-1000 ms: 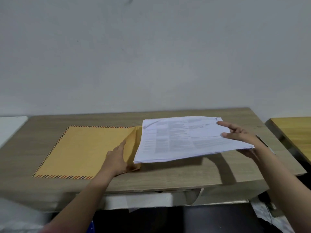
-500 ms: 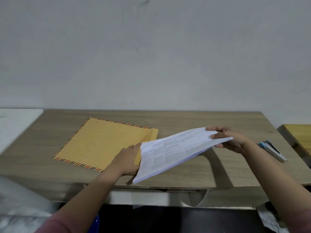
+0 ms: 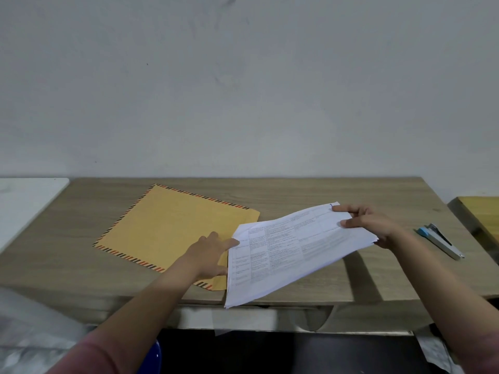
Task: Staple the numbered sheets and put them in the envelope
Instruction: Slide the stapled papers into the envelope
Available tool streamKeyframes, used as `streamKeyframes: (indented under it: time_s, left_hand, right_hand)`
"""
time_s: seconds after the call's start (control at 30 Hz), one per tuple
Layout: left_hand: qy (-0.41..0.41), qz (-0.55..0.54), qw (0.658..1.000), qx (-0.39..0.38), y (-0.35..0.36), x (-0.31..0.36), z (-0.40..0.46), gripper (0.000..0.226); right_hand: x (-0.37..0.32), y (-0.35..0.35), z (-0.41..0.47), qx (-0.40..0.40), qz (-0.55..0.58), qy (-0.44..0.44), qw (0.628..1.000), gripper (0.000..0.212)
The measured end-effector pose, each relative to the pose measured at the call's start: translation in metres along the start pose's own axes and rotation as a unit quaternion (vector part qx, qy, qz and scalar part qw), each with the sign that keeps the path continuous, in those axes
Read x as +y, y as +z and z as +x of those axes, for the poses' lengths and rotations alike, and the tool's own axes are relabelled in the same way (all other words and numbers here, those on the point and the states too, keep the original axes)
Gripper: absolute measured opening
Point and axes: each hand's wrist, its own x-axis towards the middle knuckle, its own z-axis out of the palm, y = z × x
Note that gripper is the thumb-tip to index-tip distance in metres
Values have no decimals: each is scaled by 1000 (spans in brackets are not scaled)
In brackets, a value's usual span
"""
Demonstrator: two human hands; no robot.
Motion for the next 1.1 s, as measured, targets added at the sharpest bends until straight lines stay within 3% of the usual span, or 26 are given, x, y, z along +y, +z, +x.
streamKeyframes:
  time_s: [0.23,0.47,0.87,1.1]
  left_hand:
    - [-26,6,999,-21,-7,0,7,98]
    - [-73,51,989,-120,-26,12,20,112]
    - [-82,32,989,-117,-32,21,30,97]
    - [-77,-34,995,-51,-24,20,25,81]
  right_hand:
    - [2,-2,-2,-10,-7,-17,1000,44]
    - [9,-7,-9,-13,-8,-6,1000,47]
    - [29,-17,-11,0,0,2,1000,47]
    - [29,-25,-7,-4,-24,1,1000,46]
